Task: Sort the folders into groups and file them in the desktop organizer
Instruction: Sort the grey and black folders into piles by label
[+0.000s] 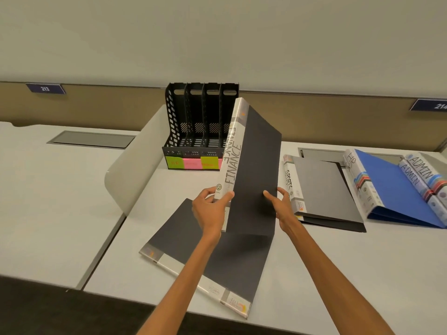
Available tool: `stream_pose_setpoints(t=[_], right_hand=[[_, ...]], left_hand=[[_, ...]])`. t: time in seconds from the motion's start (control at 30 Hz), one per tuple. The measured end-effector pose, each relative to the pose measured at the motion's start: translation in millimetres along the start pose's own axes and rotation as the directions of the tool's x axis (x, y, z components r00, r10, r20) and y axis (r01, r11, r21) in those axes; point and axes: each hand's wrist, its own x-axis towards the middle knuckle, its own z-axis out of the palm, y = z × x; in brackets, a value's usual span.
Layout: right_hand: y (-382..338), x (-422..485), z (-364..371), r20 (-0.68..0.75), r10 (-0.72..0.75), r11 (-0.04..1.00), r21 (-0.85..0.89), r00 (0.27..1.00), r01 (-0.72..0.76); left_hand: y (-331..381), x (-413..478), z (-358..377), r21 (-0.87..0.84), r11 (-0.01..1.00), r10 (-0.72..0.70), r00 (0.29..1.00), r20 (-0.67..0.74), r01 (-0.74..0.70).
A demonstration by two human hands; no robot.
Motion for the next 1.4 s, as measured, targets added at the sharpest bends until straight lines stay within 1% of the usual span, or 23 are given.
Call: stream_pose_setpoints(t=[0.13,0.27,0.33,0.4,0.5,0.6,0.67,0.7,0.77,0.83,0.87,0.9,0.97,1.03,1.17,1.27,1.33,1.4], right_hand=[[-13,5,-11,-0.086,-0.095,0.995,-0.039,0.992,0.092],[-25,3,-17,-0.213,-0.171,0.983,-0.098,0.962,0.153],[-23,2,-17,-0.303,-0.185,0.971,-0.201,0.935,0.127],[-17,1,-17,-0.382,-0.197,0.947,-0.311,0.903,0.075],[-2,1,-16,-0.432,-0.180,0.921,-0.390,0.884,-0.003],[14,1,-13,-0.394,-0.145,0.905,-0.424,0.908,-0.039],[23,2,-9,-0.335,-0.141,0.891,-0.452,0.932,-0.027],[26,3,-6,-0.311,-0.140,0.880,-0.474,0.940,-0.026],[29,4,-1,-0.285,-0.124,0.848,-0.528,0.951,-0.048],[32,4,3,-0.274,-0.090,0.788,-0.607,0.958,-0.099],[34,4,4,-0.260,-0.074,0.747,-0.654,0.963,-0.119],[38,3,4,-0.236,-0.069,0.706,-0.698,0.969,-0.120],[48,2,5,-0.173,-0.100,0.634,-0.770,0.980,-0.071],[58,0,6,-0.120,-0.129,0.590,-0.807,0.984,-0.022],[69,-4,7,-0.018,-0.078,0.597,-0.801,0.997,0.032],[74,-7,6,0.000,-0.068,0.584,-0.810,0.998,0.040],[74,-10,7,0.001,-0.086,0.583,-0.811,0.996,0.051],[73,-15,14,0.026,-0.142,0.585,-0.804,0.989,0.105]], left_hand=[[-4,5,10,-0.054,0.998,-0.021,1.000,-0.008,0.021],[-18,15,20,-0.108,0.987,-0.122,0.992,-0.004,0.121],[-29,19,24,-0.068,0.985,-0.158,0.987,0.017,0.159],[-40,19,26,0.031,0.987,-0.159,0.986,0.048,0.158],[-56,18,27,0.129,0.982,-0.149,0.983,0.104,0.136],[-71,22,22,0.223,0.967,-0.153,0.981,0.118,0.124],[-82,26,15,0.345,0.933,-0.145,0.984,0.103,0.102],[-87,27,11,0.435,0.897,-0.139,0.986,0.092,0.086],[-100,33,6,0.620,0.784,-0.118,0.988,0.097,0.033],[-111,38,1,0.722,0.690,-0.110,0.981,0.163,-0.042],[-116,41,0,0.740,0.668,-0.121,0.969,0.213,-0.079],[-119,43,-1,0.735,0.671,-0.149,0.953,0.262,-0.097],[-127,45,-1,0.697,0.710,-0.207,0.917,0.340,-0.098],[-136,44,-2,0.664,0.743,-0.234,0.898,0.373,-0.082],[-162,50,-5,0.600,0.796,-0.207,0.897,0.391,-0.078],[-147,44,-11,0.573,0.815,-0.194,0.893,0.405,-0.083],[-138,38,-15,0.552,0.831,-0.188,0.896,0.402,-0.073],[-132,28,-23,0.515,0.856,-0.170,0.912,0.372,-0.050]])
